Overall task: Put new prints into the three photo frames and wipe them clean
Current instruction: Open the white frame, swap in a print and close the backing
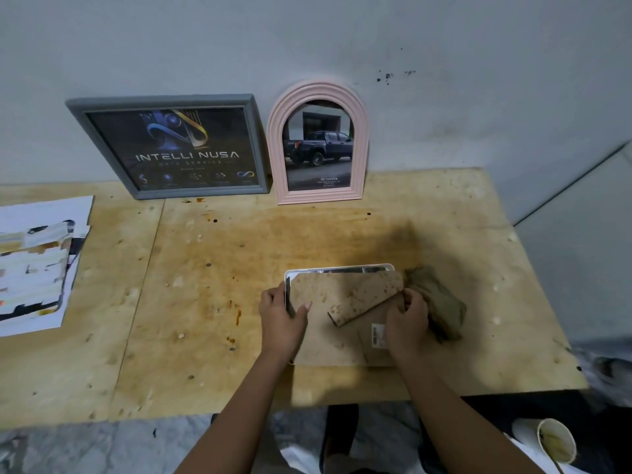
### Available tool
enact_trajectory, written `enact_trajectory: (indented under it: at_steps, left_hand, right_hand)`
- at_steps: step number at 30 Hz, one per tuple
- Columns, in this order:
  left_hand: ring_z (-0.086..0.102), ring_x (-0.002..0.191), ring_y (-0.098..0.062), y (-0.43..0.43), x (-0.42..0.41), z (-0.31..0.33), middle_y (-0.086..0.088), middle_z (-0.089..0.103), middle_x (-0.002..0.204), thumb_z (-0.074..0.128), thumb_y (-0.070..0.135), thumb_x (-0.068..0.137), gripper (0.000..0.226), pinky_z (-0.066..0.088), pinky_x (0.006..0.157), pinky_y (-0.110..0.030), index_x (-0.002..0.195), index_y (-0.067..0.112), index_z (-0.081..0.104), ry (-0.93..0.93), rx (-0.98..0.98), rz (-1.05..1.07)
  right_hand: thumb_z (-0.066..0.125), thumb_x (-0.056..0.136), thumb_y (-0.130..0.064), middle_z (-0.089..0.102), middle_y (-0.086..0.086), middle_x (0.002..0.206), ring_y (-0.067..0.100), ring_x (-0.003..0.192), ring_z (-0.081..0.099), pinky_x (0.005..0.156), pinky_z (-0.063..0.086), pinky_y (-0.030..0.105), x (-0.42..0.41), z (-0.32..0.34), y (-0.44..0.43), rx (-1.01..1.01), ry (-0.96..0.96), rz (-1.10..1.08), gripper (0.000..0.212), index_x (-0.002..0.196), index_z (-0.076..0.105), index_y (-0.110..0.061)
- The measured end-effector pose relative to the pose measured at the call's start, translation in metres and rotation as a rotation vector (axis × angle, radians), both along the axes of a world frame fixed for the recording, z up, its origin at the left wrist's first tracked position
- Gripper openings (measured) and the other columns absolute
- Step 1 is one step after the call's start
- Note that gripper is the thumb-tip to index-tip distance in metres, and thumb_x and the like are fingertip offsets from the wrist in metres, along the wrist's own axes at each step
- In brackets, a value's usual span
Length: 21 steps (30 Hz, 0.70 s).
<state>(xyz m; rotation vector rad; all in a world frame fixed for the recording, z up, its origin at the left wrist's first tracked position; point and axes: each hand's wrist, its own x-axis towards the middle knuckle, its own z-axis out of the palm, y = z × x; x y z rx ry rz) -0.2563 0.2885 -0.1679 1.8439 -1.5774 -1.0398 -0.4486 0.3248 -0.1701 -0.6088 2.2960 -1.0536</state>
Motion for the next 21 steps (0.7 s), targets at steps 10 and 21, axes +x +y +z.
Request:
enact_trajectory:
  at_steps: [10,21]
  left_hand:
    - [0.038,0.118,-0.025,-0.003,0.001,-0.002,-0.012,0.041,0.119,0.065,0.018,0.085,0.054,0.028,0.096,-0.024,0.134,0.007,0.045,-0.006,0.02,0.001]
    - [0.033,0.124,-0.026,-0.004,-0.003,0.004,-0.013,0.037,0.129,0.061,0.02,0.089,0.055,0.028,0.102,-0.028,0.136,0.002,0.039,-0.081,0.06,0.003]
  right_hand:
    - [0.057,0.088,-0.022,0.044,0.012,0.119,0.031,0.098,0.052,0.086,0.047,0.045,-0.011,-0.005,-0.011,0.152,0.063,0.137,0.036,0.123,0.05,-0.022]
    - [0.031,0.1,-0.035,0.031,0.007,0.146,0.029,0.128,0.031,0.099,0.032,0.045,-0.005,-0.007,0.006,0.295,0.553,0.472,0.05,0.147,0.027,-0.017]
